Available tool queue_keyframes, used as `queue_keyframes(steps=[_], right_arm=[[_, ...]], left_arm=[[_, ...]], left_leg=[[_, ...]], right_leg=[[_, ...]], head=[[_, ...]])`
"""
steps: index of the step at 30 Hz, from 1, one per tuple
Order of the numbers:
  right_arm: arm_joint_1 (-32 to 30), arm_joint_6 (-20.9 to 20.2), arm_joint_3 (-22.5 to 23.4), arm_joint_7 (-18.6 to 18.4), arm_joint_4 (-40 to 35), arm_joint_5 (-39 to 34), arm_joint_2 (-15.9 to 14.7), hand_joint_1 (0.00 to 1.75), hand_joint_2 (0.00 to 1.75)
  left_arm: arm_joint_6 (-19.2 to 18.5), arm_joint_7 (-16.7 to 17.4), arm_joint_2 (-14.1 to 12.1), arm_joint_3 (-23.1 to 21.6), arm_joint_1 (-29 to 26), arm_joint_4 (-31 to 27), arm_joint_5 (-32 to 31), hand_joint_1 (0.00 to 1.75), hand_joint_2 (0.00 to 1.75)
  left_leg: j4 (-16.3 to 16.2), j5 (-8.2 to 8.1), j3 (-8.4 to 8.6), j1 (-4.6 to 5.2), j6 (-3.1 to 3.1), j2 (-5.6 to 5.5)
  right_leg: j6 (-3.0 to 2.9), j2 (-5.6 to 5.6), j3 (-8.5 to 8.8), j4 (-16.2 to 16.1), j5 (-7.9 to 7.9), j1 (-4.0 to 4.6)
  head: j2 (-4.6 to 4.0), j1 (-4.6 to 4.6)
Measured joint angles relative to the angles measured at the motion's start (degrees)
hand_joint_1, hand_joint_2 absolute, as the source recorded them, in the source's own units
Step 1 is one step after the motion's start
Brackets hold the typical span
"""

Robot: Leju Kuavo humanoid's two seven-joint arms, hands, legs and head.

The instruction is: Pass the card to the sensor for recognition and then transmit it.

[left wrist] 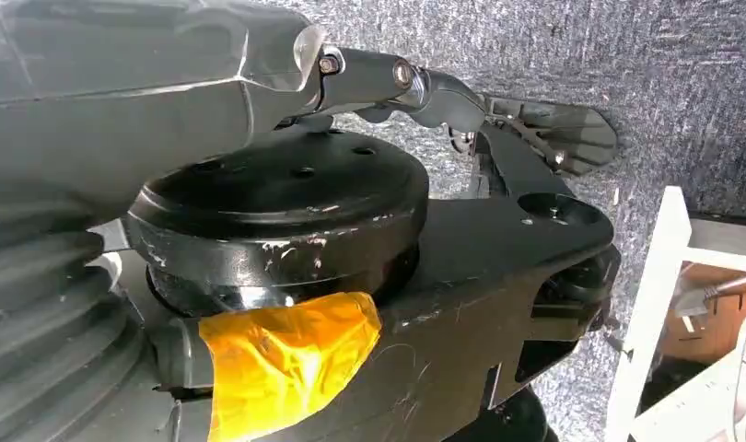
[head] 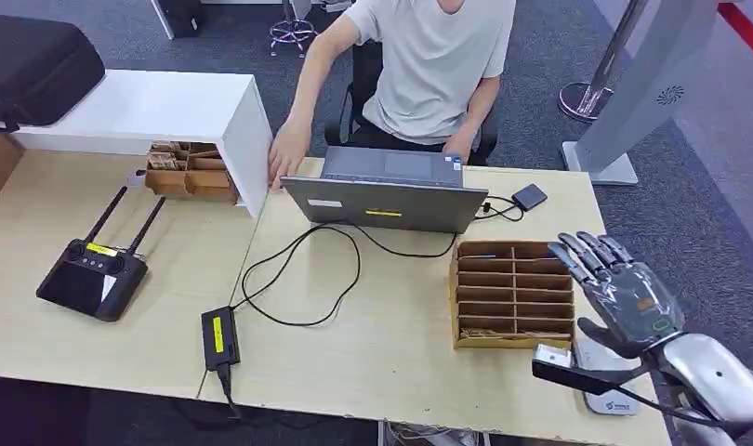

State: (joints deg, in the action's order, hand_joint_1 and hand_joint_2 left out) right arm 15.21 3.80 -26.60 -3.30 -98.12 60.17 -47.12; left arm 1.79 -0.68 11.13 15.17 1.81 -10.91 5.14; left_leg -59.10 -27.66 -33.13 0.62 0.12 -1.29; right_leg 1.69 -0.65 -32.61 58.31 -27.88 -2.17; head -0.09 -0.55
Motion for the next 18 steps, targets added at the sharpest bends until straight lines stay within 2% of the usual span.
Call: queue_keyframes(steps=[18], right_arm=[[-0.2, 0.3, 0.1, 0.7, 1.2, 1.2, 2.9, 0.0, 1.75]], left_arm=[[0.0, 0.0, 0.0, 0.0, 0.0, 0.0, 0.0, 0.0, 1.75]], left_leg=[[0.0, 0.0, 0.0, 0.0, 0.0, 0.0]], right_leg=[[0.0, 0.0, 0.0, 0.0, 0.0, 0.0]], head=[[0.0, -0.02]])
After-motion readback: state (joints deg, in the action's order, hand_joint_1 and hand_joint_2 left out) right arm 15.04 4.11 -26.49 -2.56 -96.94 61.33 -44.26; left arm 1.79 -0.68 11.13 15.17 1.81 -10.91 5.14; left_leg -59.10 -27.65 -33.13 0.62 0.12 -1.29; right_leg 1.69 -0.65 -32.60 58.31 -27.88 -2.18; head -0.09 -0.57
